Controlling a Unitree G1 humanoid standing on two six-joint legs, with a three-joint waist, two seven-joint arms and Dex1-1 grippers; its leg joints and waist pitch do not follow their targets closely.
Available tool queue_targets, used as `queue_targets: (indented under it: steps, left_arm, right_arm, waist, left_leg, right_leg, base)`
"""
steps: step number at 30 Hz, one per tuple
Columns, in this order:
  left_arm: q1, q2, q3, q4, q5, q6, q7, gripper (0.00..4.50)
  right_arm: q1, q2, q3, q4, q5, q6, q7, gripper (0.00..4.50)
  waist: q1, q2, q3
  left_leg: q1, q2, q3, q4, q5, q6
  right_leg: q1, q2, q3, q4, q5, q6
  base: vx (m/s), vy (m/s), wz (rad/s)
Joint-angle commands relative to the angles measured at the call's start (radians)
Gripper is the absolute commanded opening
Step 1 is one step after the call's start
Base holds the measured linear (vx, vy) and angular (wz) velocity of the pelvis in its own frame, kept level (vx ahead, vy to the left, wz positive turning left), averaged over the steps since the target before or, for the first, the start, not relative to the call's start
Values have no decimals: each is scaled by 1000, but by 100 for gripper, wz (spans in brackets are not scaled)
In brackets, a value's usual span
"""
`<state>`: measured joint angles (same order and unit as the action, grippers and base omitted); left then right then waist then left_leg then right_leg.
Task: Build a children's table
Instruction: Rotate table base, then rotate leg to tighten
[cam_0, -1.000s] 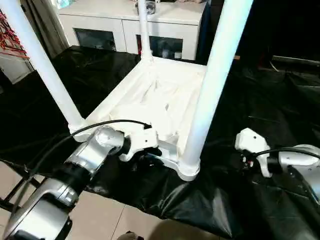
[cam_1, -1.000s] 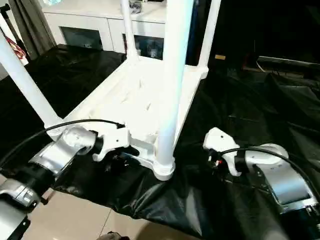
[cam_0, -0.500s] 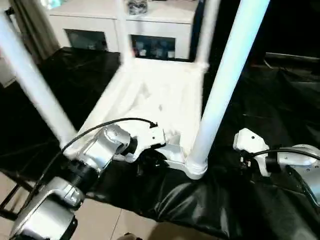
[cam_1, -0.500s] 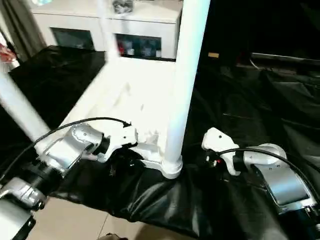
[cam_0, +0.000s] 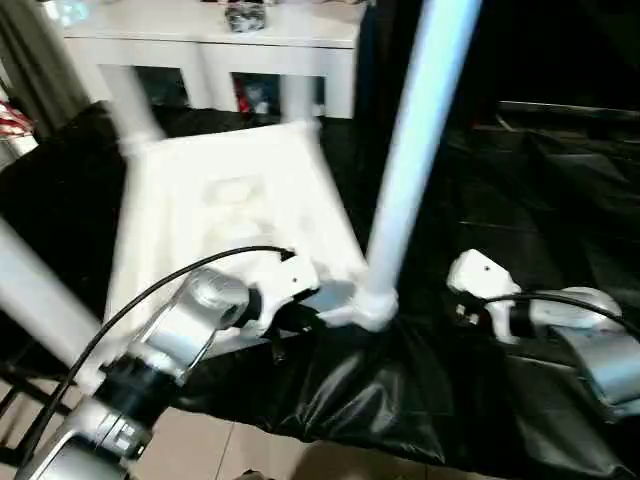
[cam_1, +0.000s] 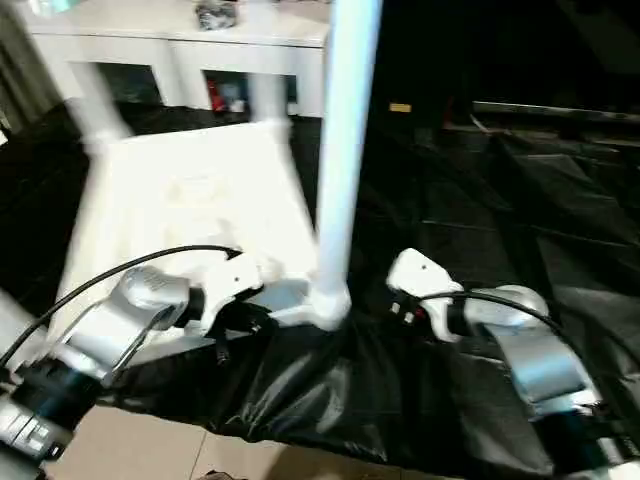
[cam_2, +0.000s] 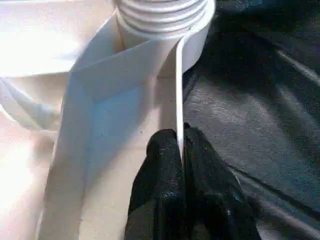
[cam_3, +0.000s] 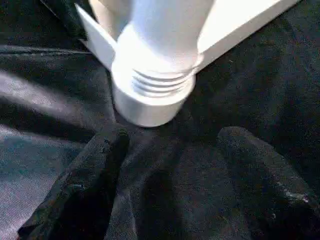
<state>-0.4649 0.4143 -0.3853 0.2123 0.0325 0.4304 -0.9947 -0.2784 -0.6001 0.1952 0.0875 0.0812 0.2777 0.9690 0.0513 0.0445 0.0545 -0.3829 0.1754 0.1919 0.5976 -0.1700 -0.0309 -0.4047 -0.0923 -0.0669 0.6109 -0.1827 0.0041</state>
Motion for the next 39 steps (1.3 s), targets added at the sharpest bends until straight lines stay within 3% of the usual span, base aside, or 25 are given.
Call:
queue_targets:
  steps: [1,6,7,10,11,14,15,19,27,29,39]
  left_arm:
    - [14,8,30,-11,-14,-82,2,1]
    - [16,18,20,24,-21,-187,-20,0]
    - [15,12,31,37,-29,-190,-22,0]
    - [10,-1,48,57,-48,-182,-25,0]
    - [1,-7,55,76,-54,-180,-25,56]
    - [-11,-12,64,106,-58,-187,-28,62]
    - [-14,-13,65,116,-60,-194,-31,92]
    - [-29,-1,56,156,-43,-203,-37,105]
    - [-36,-1,63,209,-50,-212,-38,105]
    - [-36,-6,69,214,-58,-209,-36,76]
    - [-44,-23,68,241,-78,-200,-60,3]
  right_arm:
    - [-22,13,12,10,18,9,8,344]
    - [-40,58,10,34,26,13,-16,363]
    - [-40,66,12,32,24,14,-20,389]
    - [-38,77,16,27,22,11,-25,395]
    - [-38,84,18,25,20,2,-29,414]
    - [-41,94,17,26,24,-8,-34,436]
    - [-43,98,14,27,28,-4,-32,446]
    - [-58,110,12,37,20,-16,-36,450]
    - [-87,160,4,89,-11,-63,-118,450]
    - [-91,167,3,96,-15,-66,-125,450]
    - [-121,198,25,160,-22,-87,-126,450]
  waist:
    - [15,-24,-62]
    - [28,-25,-65]
    - [32,-26,-65]
    - [41,-30,-64]
    - [42,-31,-63]
    - [44,-29,-63]
    - [42,-29,-61]
    - [41,-30,-61]
    - [37,-32,-59]
    - [38,-30,-58]
    - [36,-31,-58]
  left_leg:
    - [15,50,-30,-74,-296,43]
    - [15,52,-25,-73,-264,48]
    - [17,53,-24,-73,-256,47]
    - [16,52,-22,-73,-248,44]
    - [16,52,-23,-73,-248,43]
    - [18,52,-23,-74,-265,31]
    - [16,52,-25,-76,-272,27]
    - [19,53,-26,-78,-297,15]
    - [21,50,-27,-80,-320,-2]
    - [25,52,-27,-80,-336,-6]
    - [21,50,-28,-81,-333,-5]
  right_leg:
    - [37,-57,42,-96,-383,-172]
    - [38,-58,45,-82,-285,-208]
    - [38,-59,46,-82,-280,-205]
    - [39,-60,47,-81,-291,-197]
    - [39,-61,47,-82,-298,-194]
    - [38,-62,46,-85,-337,-183]
    - [38,-60,46,-85,-342,-179]
    - [37,-62,47,-87,-348,-176]
    - [35,-63,47,-91,-386,-170]
    - [31,-63,48,-94,-404,-166]
    - [35,-64,47,-92,-397,-170]
  base:
    - [0,0,0]
    - [0,0,0]
    - [0,0,0]
    - [0,0,0]
    - [0,0,0]
    - [0,0,0]
    - [0,0,0]
    - [0,0,0]
    - [0,0,0]
    - [0,0,0]
    - [0,0,0]
